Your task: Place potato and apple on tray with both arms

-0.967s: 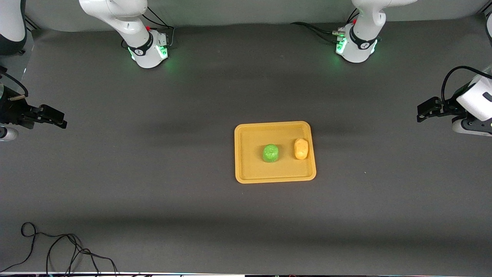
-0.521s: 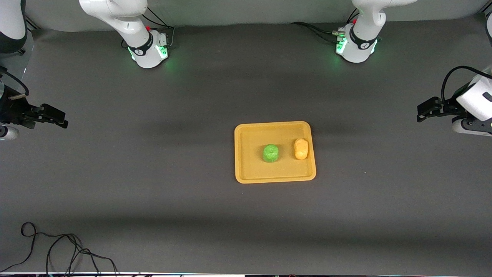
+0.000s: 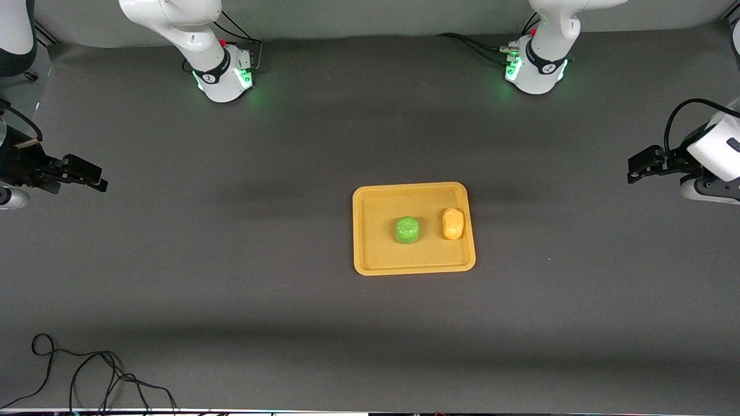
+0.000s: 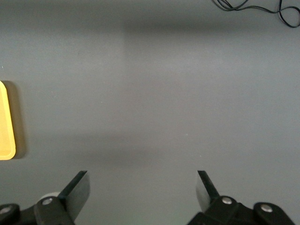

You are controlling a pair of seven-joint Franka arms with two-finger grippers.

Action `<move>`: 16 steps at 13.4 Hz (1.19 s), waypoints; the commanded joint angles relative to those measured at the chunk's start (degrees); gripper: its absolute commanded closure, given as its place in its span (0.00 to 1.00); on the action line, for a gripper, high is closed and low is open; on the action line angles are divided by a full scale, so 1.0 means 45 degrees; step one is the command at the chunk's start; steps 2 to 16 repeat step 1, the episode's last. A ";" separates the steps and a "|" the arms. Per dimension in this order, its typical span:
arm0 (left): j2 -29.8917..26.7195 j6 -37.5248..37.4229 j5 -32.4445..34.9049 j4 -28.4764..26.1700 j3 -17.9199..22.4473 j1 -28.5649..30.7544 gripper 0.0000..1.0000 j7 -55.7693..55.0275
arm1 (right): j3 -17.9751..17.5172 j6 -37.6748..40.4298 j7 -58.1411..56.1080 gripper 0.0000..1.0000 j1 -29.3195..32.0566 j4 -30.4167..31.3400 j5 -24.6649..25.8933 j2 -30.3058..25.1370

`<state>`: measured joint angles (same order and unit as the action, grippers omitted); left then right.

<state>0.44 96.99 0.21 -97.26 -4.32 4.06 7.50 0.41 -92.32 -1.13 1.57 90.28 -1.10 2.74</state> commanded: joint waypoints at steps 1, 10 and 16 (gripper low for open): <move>-0.0196 -0.0245 0.0070 0.0069 -0.0055 0.0034 0.00 0.0169 | 0.0045 0.0145 -0.0061 0.00 0.0022 0.0114 -0.0263 -0.0218; -0.0196 -0.0245 0.0070 0.0069 -0.0055 0.0034 0.00 0.0169 | 0.0045 0.0145 -0.0061 0.00 0.0022 0.0114 -0.0263 -0.0218; -0.0196 -0.0245 0.0070 0.0069 -0.0055 0.0034 0.00 0.0169 | 0.0045 0.0145 -0.0061 0.00 0.0022 0.0114 -0.0263 -0.0218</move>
